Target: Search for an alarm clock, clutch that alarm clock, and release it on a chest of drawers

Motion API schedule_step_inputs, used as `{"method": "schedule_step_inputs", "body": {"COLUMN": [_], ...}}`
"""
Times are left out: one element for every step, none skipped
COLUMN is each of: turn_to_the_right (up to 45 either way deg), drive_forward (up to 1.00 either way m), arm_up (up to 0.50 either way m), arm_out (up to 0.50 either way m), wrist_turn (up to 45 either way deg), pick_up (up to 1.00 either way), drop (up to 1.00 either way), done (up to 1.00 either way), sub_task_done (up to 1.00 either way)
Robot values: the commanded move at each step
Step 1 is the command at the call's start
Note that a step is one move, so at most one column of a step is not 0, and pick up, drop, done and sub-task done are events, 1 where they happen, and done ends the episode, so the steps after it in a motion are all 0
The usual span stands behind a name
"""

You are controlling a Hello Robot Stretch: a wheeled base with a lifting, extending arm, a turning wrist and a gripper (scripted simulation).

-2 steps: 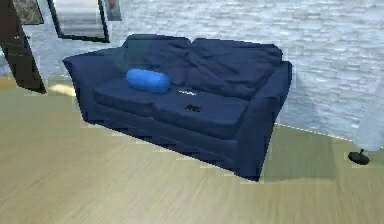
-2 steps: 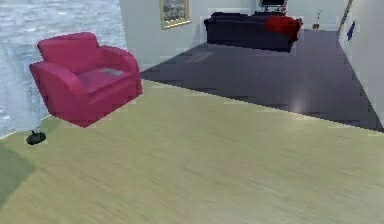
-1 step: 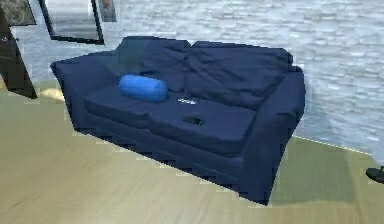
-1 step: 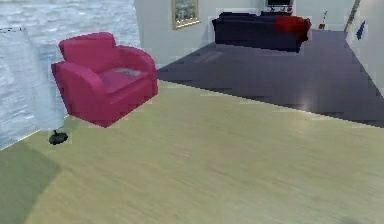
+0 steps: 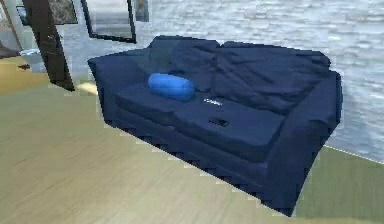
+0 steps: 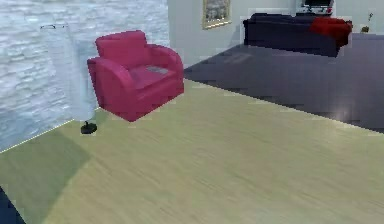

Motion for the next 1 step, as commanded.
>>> {"method": "schedule_step_inputs", "body": {"turn_to_the_right": [0.0], "drive_forward": [0.65], "arm_up": [0.00], "arm_out": [0.00], "wrist_turn": [0.0], "pick_up": [0.00], "drop": [0.00], "done": [0.00], "sub_task_done": [0.00]}}
